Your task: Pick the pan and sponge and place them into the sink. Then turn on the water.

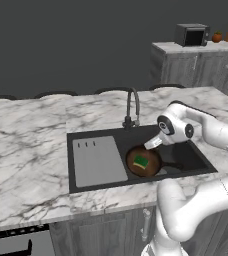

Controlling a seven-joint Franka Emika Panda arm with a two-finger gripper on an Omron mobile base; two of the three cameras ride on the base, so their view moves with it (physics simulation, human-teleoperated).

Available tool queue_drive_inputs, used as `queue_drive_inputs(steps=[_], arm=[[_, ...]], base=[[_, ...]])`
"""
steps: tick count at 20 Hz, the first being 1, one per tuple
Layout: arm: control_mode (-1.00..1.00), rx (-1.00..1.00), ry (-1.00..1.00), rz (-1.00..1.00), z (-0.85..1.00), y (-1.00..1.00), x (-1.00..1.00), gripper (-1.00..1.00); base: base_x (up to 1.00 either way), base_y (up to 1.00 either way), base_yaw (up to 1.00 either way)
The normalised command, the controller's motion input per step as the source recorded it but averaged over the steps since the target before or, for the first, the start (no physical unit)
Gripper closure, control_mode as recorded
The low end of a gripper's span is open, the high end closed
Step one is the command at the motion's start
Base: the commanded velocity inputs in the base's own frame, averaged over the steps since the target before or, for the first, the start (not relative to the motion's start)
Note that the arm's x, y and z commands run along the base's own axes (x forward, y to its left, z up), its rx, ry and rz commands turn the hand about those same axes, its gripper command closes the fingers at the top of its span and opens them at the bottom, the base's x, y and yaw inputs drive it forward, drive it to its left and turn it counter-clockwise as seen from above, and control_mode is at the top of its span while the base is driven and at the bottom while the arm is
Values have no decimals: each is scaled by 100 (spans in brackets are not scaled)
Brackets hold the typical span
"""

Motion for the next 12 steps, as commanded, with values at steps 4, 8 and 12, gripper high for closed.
queue_drive_inputs(steps=[4, 8, 12], arm=[[-100, 6, 2, -16, 51, -21, -2, -100], [-100, 4, 1, -18, 34, -15, -2, -100], [-100, 5, -3, -17, 2, -6, 0, -100]], base=[[0, 0, 0], [0, 0, 0], [0, 0, 0]])
